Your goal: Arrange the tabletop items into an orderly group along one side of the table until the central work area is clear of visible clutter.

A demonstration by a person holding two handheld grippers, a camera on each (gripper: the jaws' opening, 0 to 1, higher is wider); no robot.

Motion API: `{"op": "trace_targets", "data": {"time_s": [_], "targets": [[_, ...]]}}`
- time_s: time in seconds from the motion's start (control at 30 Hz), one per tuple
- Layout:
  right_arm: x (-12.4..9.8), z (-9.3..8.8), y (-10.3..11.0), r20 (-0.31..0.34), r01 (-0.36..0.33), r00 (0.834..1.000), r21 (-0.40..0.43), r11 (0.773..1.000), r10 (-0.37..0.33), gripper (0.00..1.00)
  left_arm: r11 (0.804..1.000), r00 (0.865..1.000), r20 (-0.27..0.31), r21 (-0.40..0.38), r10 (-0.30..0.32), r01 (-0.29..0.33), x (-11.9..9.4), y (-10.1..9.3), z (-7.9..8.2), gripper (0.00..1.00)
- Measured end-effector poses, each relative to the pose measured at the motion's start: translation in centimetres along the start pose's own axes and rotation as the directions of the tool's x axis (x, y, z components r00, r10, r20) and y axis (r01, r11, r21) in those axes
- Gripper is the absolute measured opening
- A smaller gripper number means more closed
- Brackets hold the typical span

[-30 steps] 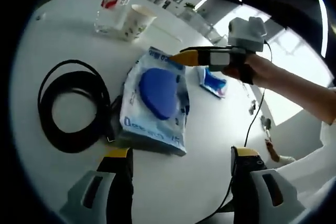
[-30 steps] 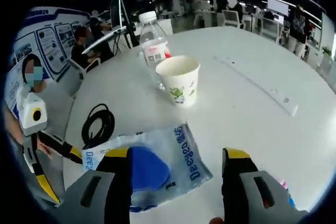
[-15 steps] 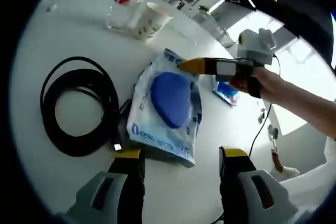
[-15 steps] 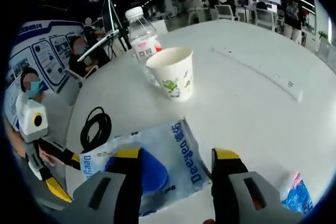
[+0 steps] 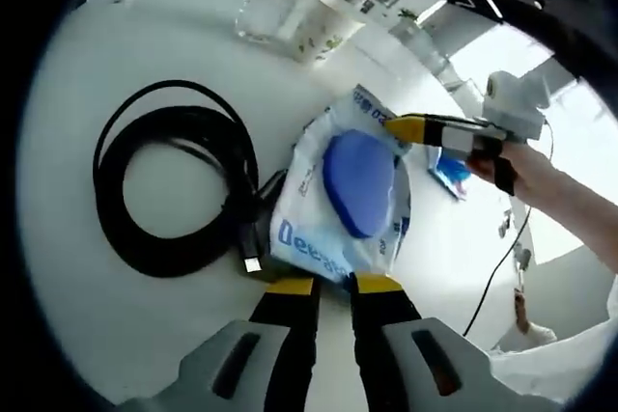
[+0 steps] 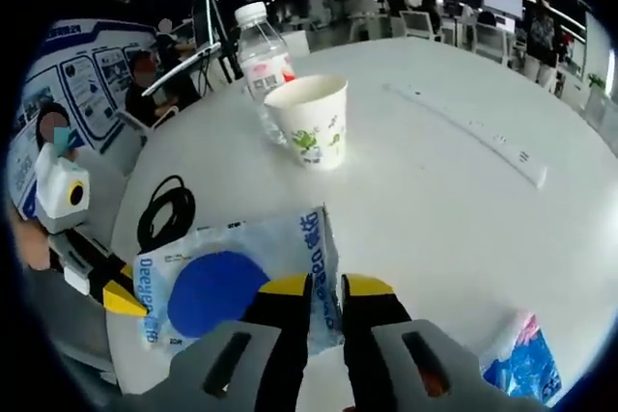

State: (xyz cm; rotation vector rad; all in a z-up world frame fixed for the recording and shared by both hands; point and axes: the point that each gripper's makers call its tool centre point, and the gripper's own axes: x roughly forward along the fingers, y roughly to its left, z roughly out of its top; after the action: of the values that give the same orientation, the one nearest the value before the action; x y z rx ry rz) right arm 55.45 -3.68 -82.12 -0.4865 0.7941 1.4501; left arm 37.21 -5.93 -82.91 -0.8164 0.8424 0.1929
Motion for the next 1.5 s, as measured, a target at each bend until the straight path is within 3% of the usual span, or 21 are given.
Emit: {"op": "trace_targets", "data": {"time_s": [0.17,0.27,0.3,0.4,0.47,0.63,0.73,0.9,1.13,1.3,1.37,1.5], "targets": [[-0.2,-0.3,0.0,-0.012,0.008,1.000,0.020,1.000,-0.007,0.00,1.000,1.000,0.010,-0.014,-0.007,0.007,-0.2,-0.1,0.3,0.03],[-1.0,-0.3,0.1,-0.010,0.006,1.000,0.020,1.000,-0.006,0.00,0.999,1.000,0.031,0.040,0.003,-0.004,-0.6,-0.2,1.0,0.00],[-1.4,-0.4,0.1,-0.001,0.006,1.000,0.029,1.000,-0.006,0.00,0.998,0.998,0.058,0.056,-0.006,0.003,-0.8,-0.3,1.7,0.00],[-2.7,-0.5,-0.1,0.036,0.024,0.999,0.062,0.998,-0.026,0.00,1.000,0.998,0.058,0.024,-0.021,0.020,-1.5,-0.5,2.2,0.00],[-3.7,-0.4,-0.3,0.079,0.021,0.996,0.133,0.991,-0.032,0.00,0.997,0.998,0.060,0.076,-0.031,0.027,-1.8,-1.0,2.7,0.00],[-6.3,-1.3,-0.7,0.108,0.046,0.992,0.173,0.984,-0.066,0.00,0.992,0.996,0.071,0.112,-0.061,0.053,-2.5,-2.0,3.8,0.00],[-8.2,-1.0,-0.8,0.173,0.056,0.979,0.255,0.965,-0.103,0.00,0.990,0.994,0.078,0.131,-0.073,0.062,-2.8,-2.2,5.0,0.00],[-10.7,-0.6,-0.1,0.236,0.067,0.961,0.299,0.952,-0.142,0.00,0.981,0.992,0.092,0.179,-0.091,0.073,-3.5,-2.3,7.4,0.00],[-14.0,-0.7,3.0,0.330,0.050,0.923,0.409,0.911,-0.199,0.00,0.956,0.991,0.080,0.282,-0.105,0.079,-4.4,-2.7,11.4,0.00],[-15.2,-1.1,3.8,0.361,0.054,0.903,0.446,0.893,-0.235,0.00,0.928,0.993,0.041,0.362,-0.112,0.090,-4.4,-3.3,12.5,0.00],[-15.9,-1.0,4.2,0.382,0.052,0.888,0.469,0.882,-0.256,0.00,0.921,0.993,0.030,0.378,-0.117,0.097,-4.2,-3.6,12.9,0.00],[-16.6,-1.8,4.9,0.385,0.065,0.876,0.503,0.862,-0.291,0.00,0.909,0.993,0.006,0.403,-0.119,0.106,-3.8,-4.3,13.6,0.00]]}}
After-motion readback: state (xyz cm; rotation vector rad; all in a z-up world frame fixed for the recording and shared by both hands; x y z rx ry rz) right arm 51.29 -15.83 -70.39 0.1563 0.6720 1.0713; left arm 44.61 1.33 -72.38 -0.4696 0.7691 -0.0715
